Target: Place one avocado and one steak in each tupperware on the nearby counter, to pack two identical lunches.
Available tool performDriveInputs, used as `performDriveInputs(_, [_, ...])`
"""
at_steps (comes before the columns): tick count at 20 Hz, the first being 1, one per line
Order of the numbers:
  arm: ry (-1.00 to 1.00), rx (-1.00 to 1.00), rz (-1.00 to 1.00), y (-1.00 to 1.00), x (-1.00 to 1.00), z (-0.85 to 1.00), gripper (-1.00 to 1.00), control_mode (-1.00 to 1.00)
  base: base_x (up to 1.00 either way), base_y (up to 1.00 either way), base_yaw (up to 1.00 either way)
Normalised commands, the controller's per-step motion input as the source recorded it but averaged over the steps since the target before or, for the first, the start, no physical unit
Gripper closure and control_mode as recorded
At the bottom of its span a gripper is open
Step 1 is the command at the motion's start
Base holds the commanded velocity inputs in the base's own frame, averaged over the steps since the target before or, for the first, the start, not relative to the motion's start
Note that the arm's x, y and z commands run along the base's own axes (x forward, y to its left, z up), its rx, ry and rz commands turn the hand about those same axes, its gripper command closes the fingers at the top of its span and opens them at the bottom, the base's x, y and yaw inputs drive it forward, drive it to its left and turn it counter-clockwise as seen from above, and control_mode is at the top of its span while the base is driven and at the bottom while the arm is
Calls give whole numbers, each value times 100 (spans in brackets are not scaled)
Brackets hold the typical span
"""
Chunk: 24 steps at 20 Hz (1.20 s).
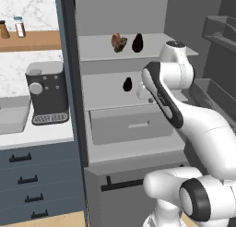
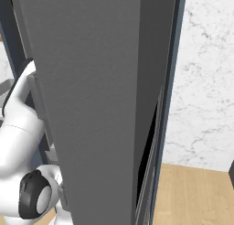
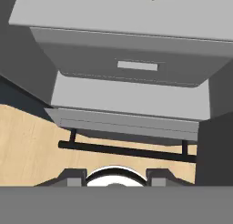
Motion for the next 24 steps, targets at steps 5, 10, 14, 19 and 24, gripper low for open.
performDriveInputs(5, [-6,-1,-2,0,5,-26,-100,-100,0,0,0])
performDriveInputs(10, [-18,-4,-15,0,0,-63,-100,-100,0,0,0])
performDriveInputs(14, [-15,-4,-17,1,5,-58,-100,-100,0,0,0])
performDriveInputs(19, [-15,0,-17,0,2,-30,-100,-100,0,0,0])
performDriveInputs(24, [-1,10,-8,-7,2,2,-100,-100,0,0,0])
